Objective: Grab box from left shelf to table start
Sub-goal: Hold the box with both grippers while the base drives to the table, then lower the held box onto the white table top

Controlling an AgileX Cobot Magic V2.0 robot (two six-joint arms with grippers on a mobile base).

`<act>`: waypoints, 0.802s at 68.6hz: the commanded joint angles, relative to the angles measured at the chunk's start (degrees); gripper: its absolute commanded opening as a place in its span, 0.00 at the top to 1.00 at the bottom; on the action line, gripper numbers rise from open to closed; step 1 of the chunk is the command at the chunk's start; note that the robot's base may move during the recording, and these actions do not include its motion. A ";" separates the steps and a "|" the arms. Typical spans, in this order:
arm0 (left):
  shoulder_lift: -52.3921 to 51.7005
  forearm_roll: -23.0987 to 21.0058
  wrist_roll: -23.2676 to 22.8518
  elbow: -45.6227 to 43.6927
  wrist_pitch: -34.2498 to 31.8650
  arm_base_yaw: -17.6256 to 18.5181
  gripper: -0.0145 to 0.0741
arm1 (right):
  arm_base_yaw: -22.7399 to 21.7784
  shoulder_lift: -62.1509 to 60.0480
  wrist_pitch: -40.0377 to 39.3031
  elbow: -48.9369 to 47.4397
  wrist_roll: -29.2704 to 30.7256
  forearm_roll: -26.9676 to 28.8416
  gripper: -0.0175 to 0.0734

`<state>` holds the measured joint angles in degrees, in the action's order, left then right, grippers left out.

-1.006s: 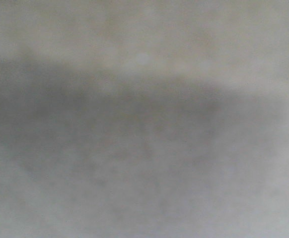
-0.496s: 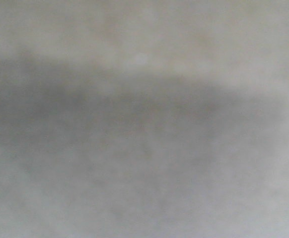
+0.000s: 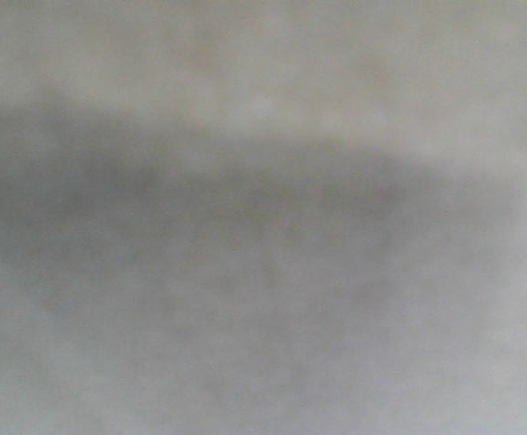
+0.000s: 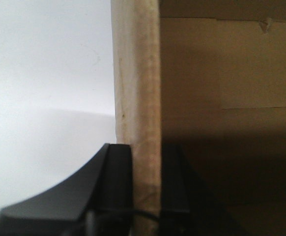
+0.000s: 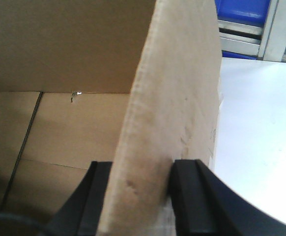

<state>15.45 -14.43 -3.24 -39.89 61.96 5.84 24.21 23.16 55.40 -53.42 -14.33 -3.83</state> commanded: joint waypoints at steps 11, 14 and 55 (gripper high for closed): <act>9.57 5.58 0.35 -12.06 -6.48 0.27 0.94 | -0.28 6.80 -4.51 -5.64 -0.32 -2.79 0.75; 13.17 7.00 0.35 -14.73 -6.18 0.27 0.94 | -0.28 9.84 -2.31 -7.03 -0.32 -3.20 0.75; 48.00 7.77 0.35 -26.12 -10.20 0.27 0.94 | -0.31 44.06 -2.91 -14.88 -0.73 -4.72 0.75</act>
<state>62.84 -3.38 -2.20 -63.56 59.85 5.82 23.97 65.24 60.52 -65.79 -14.62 -9.53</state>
